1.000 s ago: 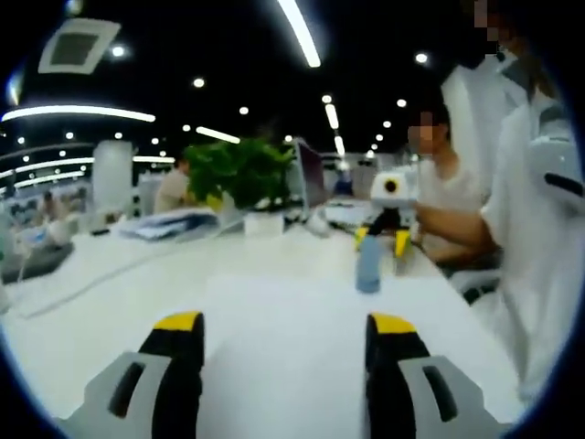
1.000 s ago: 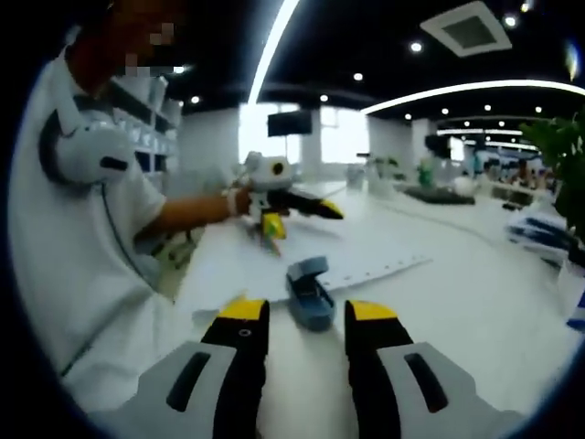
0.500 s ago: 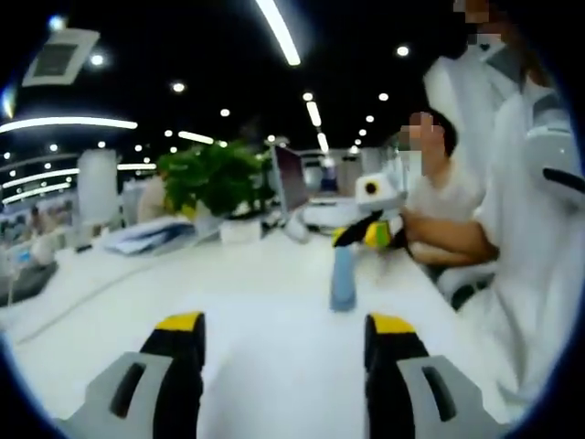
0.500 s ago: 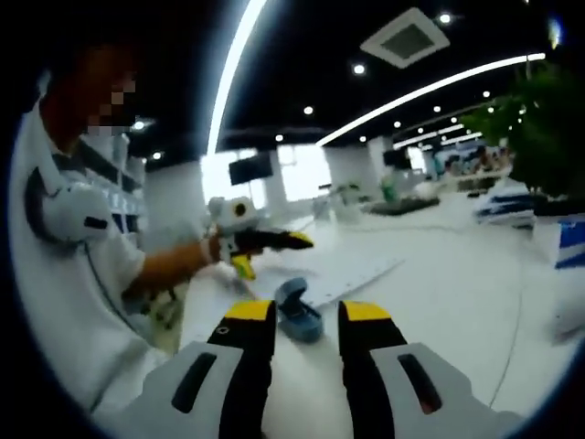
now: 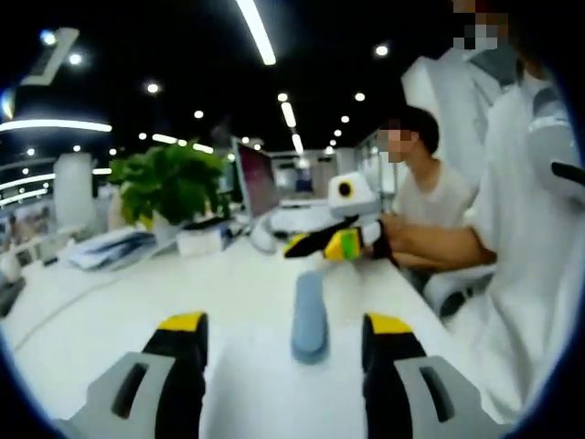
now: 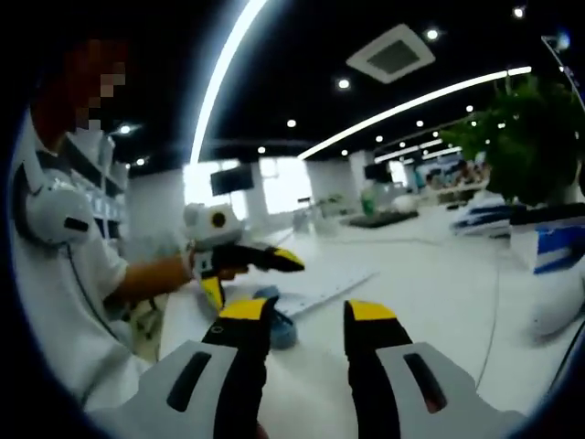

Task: Pick up the paper insert the paper into the punch align the paper edges press the punch to punch holes

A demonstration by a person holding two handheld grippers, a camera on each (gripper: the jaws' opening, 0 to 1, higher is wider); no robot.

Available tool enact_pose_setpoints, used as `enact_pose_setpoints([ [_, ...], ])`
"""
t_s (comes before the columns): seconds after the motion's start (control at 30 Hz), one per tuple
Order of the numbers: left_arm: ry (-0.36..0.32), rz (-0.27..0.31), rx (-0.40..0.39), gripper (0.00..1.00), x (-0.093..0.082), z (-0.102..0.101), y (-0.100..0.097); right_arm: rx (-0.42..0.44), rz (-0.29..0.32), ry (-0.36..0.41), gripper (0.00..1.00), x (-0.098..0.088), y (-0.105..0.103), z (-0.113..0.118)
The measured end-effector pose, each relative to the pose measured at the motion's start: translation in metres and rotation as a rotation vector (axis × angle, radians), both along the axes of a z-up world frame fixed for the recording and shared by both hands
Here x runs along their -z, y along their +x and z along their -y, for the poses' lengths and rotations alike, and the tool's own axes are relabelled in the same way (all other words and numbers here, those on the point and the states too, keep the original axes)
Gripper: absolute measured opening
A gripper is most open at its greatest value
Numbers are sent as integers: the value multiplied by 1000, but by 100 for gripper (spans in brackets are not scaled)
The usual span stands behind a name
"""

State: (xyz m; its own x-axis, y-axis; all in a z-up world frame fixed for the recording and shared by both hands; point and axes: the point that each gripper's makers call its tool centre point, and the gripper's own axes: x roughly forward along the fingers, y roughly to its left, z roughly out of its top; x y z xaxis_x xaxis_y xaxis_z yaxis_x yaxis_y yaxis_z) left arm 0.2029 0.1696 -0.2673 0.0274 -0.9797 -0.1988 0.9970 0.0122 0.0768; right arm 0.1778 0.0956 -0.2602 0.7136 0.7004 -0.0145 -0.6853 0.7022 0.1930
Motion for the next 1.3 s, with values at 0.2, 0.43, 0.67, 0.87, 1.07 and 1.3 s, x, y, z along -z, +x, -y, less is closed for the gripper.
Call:
enact_pose_setpoints([
  [0.2, 17, 6, 37, 68, 1, 23, -12, 23, 14, -18, 33, 1, 3, 4],
  [0.43, 25, 1, 76, 67, 6, 43, -21, 34, 43, -24, 32, -2, 4, 5],
  [0.67, -4, -35, 95, 60, 13, 50, -26, 37, 32, -24, 34, -1, 5, 6],
  [0.87, 6, -48, 100, 58, 20, 50, -27, 43, 18, -28, 35, 2, 6, 7],
  [1.07, 41, -20, 96, 49, 27, 51, -27, 46, 19, -39, 35, 3, 7, 7],
  [1.3, 46, -43, 87, 41, 30, 52, -26, 44, 4, -36, 34, 5, 6, 6],
])
